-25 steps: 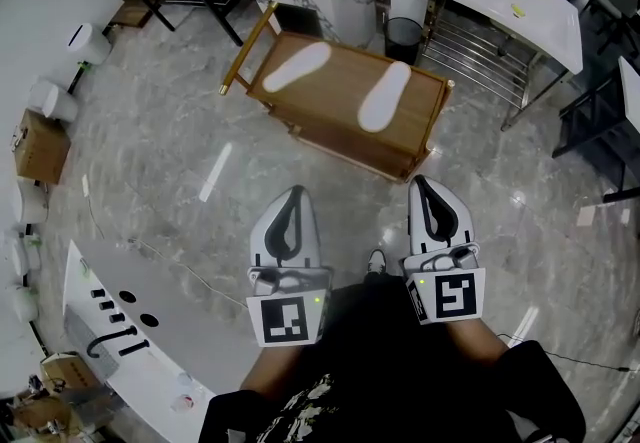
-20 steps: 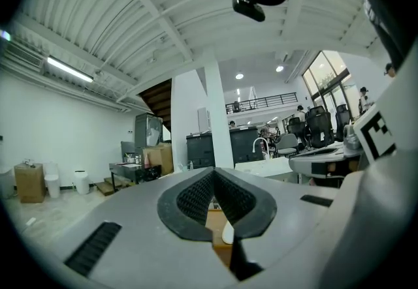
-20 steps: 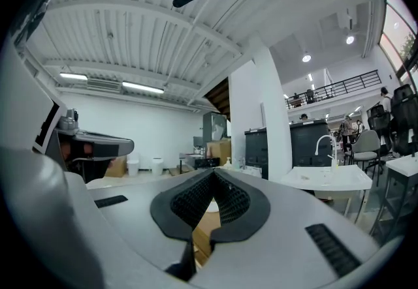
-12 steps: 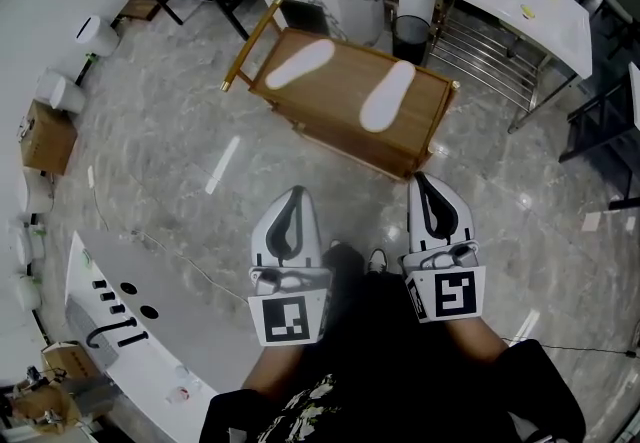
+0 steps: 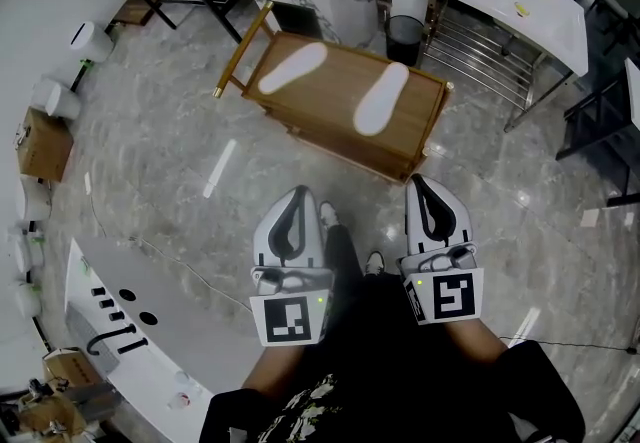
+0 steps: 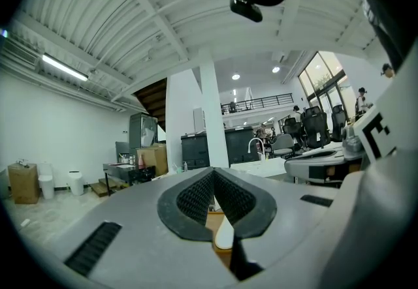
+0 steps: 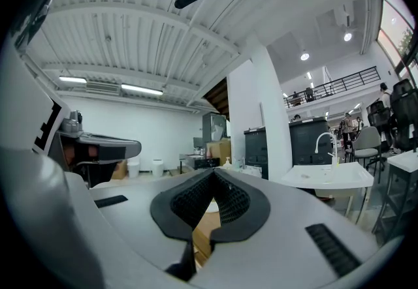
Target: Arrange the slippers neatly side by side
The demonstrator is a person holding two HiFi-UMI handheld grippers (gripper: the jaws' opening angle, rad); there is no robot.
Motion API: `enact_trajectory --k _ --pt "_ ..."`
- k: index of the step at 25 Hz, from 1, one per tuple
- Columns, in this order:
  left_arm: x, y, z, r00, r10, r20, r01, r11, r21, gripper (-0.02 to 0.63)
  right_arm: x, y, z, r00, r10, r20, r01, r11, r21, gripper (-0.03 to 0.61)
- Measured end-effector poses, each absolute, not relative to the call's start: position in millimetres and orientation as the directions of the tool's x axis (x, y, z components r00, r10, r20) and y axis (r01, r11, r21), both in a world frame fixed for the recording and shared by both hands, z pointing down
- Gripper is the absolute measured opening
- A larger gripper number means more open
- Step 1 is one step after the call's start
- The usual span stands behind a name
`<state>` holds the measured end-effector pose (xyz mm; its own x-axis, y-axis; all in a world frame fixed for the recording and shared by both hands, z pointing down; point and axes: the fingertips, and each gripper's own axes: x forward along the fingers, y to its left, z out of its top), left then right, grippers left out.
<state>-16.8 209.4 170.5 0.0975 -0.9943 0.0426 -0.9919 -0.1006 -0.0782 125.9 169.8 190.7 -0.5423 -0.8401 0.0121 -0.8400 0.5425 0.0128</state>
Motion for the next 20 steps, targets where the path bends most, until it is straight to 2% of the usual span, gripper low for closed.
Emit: enact_trajectory --k 20 --pt "-38 160 176 0.102 -0.994 0.026 -0.993 -0.103 -0.056 0.003 101 122 195 -0.551 -0.834 0.023 -0.833 0.552 0.04 -0.003"
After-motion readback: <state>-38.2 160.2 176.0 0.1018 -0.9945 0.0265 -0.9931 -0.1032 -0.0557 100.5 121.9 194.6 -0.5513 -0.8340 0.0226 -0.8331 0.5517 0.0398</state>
